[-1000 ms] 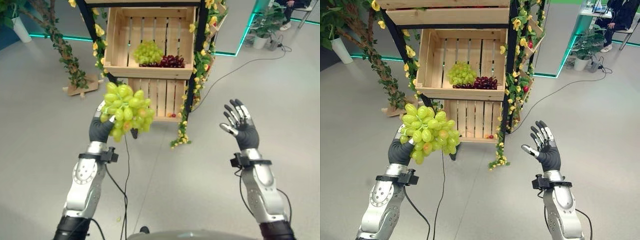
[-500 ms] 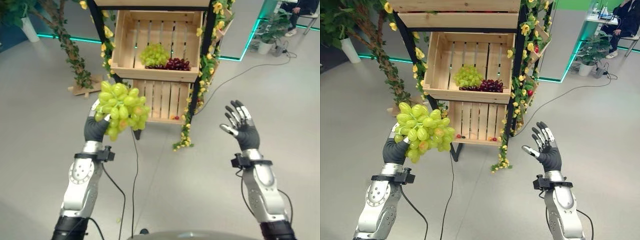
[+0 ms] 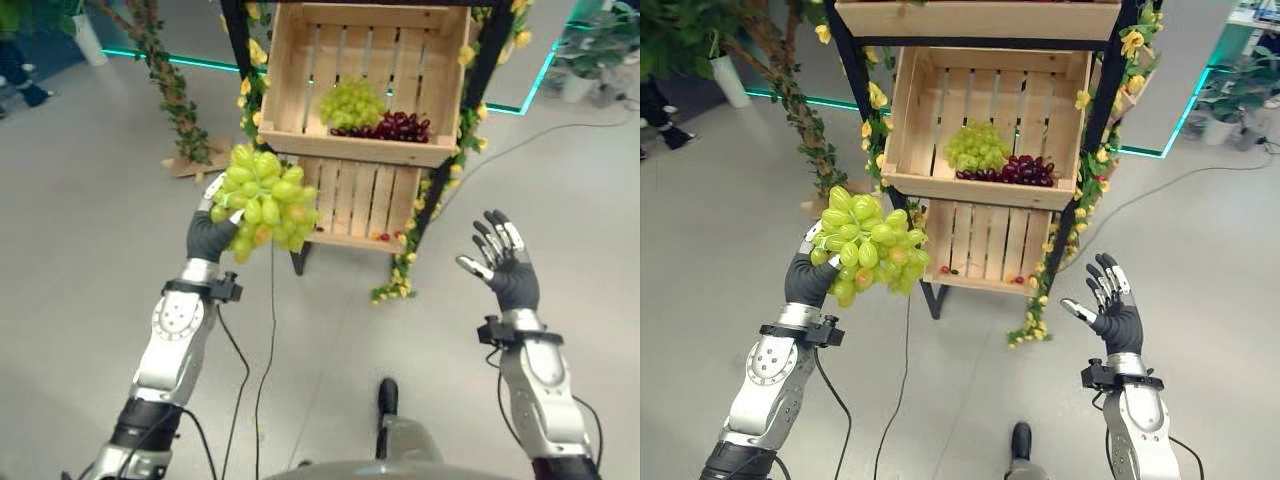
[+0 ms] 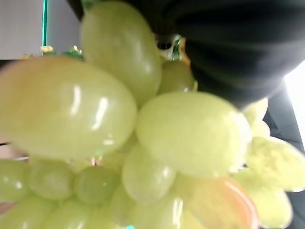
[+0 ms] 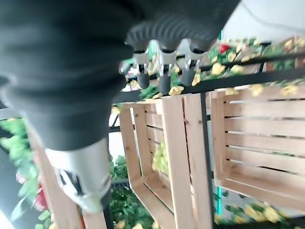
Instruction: Pick up the fruits from the basket on one side to the basket on the other side
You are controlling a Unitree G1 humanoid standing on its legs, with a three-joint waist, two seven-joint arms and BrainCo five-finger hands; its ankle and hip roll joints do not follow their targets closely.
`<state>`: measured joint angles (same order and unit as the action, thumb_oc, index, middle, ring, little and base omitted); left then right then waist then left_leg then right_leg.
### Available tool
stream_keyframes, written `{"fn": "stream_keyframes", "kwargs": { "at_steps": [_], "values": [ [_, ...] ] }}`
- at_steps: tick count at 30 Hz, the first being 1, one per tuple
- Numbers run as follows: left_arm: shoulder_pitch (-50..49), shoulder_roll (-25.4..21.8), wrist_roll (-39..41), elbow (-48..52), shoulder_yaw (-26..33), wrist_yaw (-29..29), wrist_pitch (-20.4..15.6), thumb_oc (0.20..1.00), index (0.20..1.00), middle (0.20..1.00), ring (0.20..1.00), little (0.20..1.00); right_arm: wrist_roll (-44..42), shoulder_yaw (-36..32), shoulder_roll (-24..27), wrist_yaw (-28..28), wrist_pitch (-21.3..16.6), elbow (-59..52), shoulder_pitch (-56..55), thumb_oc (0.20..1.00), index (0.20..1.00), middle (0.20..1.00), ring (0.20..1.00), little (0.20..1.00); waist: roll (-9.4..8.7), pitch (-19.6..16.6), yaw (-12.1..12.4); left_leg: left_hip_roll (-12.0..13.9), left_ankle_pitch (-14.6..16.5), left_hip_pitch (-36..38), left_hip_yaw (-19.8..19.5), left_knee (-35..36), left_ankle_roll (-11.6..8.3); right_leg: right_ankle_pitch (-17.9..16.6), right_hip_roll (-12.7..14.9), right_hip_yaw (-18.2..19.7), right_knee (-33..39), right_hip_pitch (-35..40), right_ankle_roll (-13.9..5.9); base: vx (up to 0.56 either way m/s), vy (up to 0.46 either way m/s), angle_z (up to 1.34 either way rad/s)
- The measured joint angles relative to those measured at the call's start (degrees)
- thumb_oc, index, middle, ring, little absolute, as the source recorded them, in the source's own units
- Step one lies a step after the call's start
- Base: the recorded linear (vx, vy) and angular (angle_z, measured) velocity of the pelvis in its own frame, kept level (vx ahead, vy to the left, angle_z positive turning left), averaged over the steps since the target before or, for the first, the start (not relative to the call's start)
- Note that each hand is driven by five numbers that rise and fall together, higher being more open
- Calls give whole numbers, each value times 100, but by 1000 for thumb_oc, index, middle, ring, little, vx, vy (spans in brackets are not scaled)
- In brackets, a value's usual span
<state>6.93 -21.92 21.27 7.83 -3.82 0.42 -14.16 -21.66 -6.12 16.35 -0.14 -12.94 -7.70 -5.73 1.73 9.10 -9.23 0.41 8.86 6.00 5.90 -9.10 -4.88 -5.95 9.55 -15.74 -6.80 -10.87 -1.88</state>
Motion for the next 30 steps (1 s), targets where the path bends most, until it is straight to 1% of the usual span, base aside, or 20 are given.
{"fn": "stream_keyframes", "kwargs": {
  "at_steps": [1, 2, 3, 4, 5, 6, 8, 10, 11, 12, 13, 15, 16, 17, 18, 19, 21, 22, 25, 30],
  "values": [
    [-25, 57, 3, -1, -5, -4, -5, 200, 200, 200, 200, 200, -33, 10, 55, 3, -34, 41, 1, 1000, 1000, 1000, 1000, 1000, 3, -9, 53, 73, 11, -132, 7, -437, -40, 159, -68, -55, -36, 94, 107, 232, -308, 19],
    [-29, 102, 14, 6, 1, -5, -12, 200, 200, 200, 200, 200, -71, 6, 129, 2, -37, 47, 21, 1000, 1000, 1000, 1000, 1000, 27, -21, 110, 211, -51, -408, 24, -1251, -176, 243, -161, -56, -24, 320, 248, 265, -377, -10],
    [36, 108, 29, 7, 14, -5, -14, 200, 200, 200, 200, 200, -166, 6, 201, 17, -42, 34, 52, 1000, 1000, 1000, 1000, 1000, 11, -27, 161, 392, -233, -705, 35, -2093, -509, 425, -227, -75, -36, 472, 353, 188, -289, -19],
    [70, 131, 32, 25, 14, -12, -17, 200, 200, 200, 200, 200, -209, -8, 249, 16, -48, 25, 67, 1000, 1000, 1000, 1000, 1000, 1, -26, 205, 437, -565, -935, 15, -2516, -579, 512, -312, -65, -26, 550, 417, 278, -229, -30],
    [73, 159, 40, 85, 12, -40, -20, 200, 200, 200, 200, 200, -256, -13, 260, 4, -44, 25, 90, 1000, 1000, 1000, 1000, 1000, -117, 10, 234, 406, -571, -1168, -91, -3151, -708, 587, -339, 31, 62, 740, 476, 151, -59, -31],
    [63, 151, 39, 119, 11, -47, -17, 200, 200, 200, 200, 200, -271, -9, 240, -6, -45, 24, 113, 1000, 1000, 1000, 1000, 1000, -180, 35, 228, 381, -504, -1222, -108, -3147, -702, 591, -343, 44, 164, 879, 480, 316, -17, -28],
    [80, 157, 37, 238, 0, -48, -14, 200, 200, 200, 200, 200, -279, -6, 216, -14, -45, 27, 116, 1000, 1000, 1000, 1000, 1000, -263, 40, 201, 379, -505, -1309, 25, -2589, -636, 597, -422, 39, 350, 1080, 470, 237, 75, -17],
    [103, 107, 33, 275, 0, -42, -21, 200, 200, 200, 200, 200, -279, 5, 176, -28, -44, 47, 97, 1000, 1000, 1000, 1000, 1000, -303, 43, 216, 557, -538, -1272, 109, -1461, -480, 631, -607, 103, 536, 1307, 439, 255, 107, -21],
    [97, 26, 24, 267, 0, -30, -20, 200, 200, 200, 200, 200, -278, 39, 180, -48, -48, 112, 151, 1000, 1000, 1000, 1000, 1000, -305, 26, 251, 631, -633, -1170, -17, -400, -359, 650, -754, 207, 639, 1402, 409, 213, 67, -27],
    [93, -25, -25, 261, 2, 7, -24, 200, 200, 200, 200, 200, -275, 34, 191, -57, -69, 194, 202, 1000, 1000, 1000, 1000, 1000, -305, 26, 282, 666, -715, -1142, -208, 172, -333, 683, -809, 323, 715, 1471, 357, 198, 74, -56],
    [51, -91, -41, 265, 28, 61, -20, 200, 200, 200, 200, 200, -274, 25, 238, -70, -61, 284, 254, 1000, 1000, 1000, 1000, 1000, -287, 53, 349, 781, -887, -1124, -300, 639, -156, 683, -941, 277, 752, 1516, 361, 144, 56, -59],
    [-43, -190, -54, 268, 50, 64, 10, 200, 200, 200, 200, 200, -273, 52, 252, -16, -60, 260, 199, 1000, 1000, 1000, 1000, 1000, -262, 24, 377, 801, -1118, -970, -258, 752, -16, 707, -974, 258, 905, 1769, 352, 157, 75, -58],
    [-42, -211, -83, 286, 53, 61, 10, 200, 200, 200, 200, 200, -273, 46, 248, -14, -61, 256, 197, 1000, 1000, 1000, 1000, 1000, -237, -14, 367, 786, -1146, -900, -221, 750, 6, 730, -974, 235, 986, 1840, 370, 194, 101, -56],
    [-54, -180, -173, 356, 39, 56, 3, 200, 200, 200, 200, 200, -271, 27, 301, -4, -61, 252, 181, 1000, 1000, 1000, 1000, 1000, -32, -136, 335, 832, -1299, -764, -149, 797, 21, 729, -1054, 230, 1100, 1929, 436, 174, 95, -35],
    [-47, -186, -276, 400, 21, 31, 3, 200, 200, 200, 200, 200, -271, 3, 331, 1, -60, 256, 133, 1000, 1000, 1000, 1000, 1000, 86, -209, 218, 847, -1303, -704, -103, 890, -75, 738, -1094, 209, 1143, 1978, 363, 190, 108, -18],
    [34, -267, -433, 443, 7, -1, -10, 200, 200, 200, 200, 200, -260, 18, 275, 7, -40, 276, -27, 1000, 1000, 1000, 1000, 1000, 18, -262, 160, 706, -1457, -462, -47, 1199, -160, 796, -942, 241, 1085, 2026, 201, 134, 76, 4],
    [130, -384, -471, 468, 1, 4, -12, 200, 200, 200, 200, 200, -246, 56, 229, 76, -16, 276, -145, 1000, 1000, 1000, 1000, 1000, -82, -315, 165, 536, -1513, -342, 34, 1417, -40, 814, -777, 304, 1083, 2039, 53, 93, 63, -1],
    [195, -453, -474, 472, 5, 13, -13, 200, 200, 200, 200, 200, -245, 79, 190, 120, -4, 277, -196, 1000, 1000, 1000, 1000, 1000, -167, -367, 187, 381, -1471, -352, 53, 1416, 63, 813, -621, 303, 1100, 2028, -60, 93, 61, 4],
    [283, -618, -487, 456, 1, 93, -6, 200, 200, 200, 200, 200, -245, 174, 133, 129, 40, 277, -177, 1000, 1000, 1000, 1000, 1000, -240, -409, 240, 220, -1432, -337, 76, 1416, 154, 793, -457, 306, 1154, 2063, -184, 35, 22, 1],
    [710, -1159, -712, 164, -132, 199, 3, 200, 200, 200, 200, 200, -244, 234, 120, 159, 88, 364, -95, 1000, 1000, 1000, 1000, 1000, -201, -439, 241, 229, -1409, -280, 193, 1422, 171, 774, -460, 359, 1179, 2071, -216, 21, 14, -5]
  ]
}}
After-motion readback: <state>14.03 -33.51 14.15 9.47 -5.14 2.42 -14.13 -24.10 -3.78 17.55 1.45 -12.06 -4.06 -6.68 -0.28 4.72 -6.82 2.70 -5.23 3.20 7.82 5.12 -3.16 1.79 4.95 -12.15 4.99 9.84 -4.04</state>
